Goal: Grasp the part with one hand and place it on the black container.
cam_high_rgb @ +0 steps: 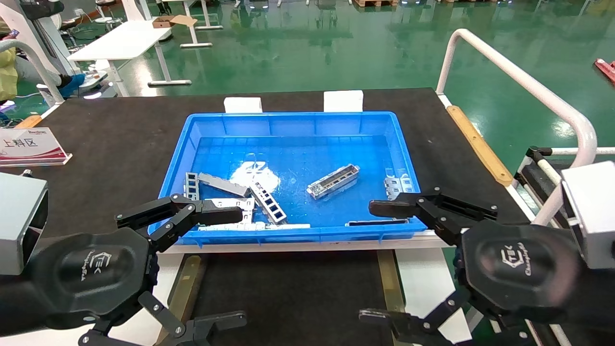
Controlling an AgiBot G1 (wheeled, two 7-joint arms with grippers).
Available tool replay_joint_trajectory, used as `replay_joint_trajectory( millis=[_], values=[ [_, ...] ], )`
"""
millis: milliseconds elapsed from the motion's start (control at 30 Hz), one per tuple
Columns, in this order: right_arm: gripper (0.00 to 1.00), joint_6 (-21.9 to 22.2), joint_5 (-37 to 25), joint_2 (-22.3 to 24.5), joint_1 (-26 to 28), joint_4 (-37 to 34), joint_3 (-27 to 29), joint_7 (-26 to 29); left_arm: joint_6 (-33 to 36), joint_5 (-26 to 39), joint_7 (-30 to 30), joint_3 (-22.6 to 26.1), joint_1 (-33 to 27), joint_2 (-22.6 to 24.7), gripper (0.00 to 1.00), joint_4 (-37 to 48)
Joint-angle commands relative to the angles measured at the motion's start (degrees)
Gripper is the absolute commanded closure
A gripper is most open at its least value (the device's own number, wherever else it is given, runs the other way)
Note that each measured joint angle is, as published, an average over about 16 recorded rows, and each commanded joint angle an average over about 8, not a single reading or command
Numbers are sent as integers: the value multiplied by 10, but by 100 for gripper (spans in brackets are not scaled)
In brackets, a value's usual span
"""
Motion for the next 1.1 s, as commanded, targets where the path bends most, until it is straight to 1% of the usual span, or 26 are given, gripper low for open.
replay_joint_trajectory(
  millis=[33,1100],
  values=[
    [0,0,0,0,0,0,0,0,0,0,0,0,0,0,0,0],
    [0,0,0,0,0,0,0,0,0,0,0,0,0,0,0,0]
  ],
)
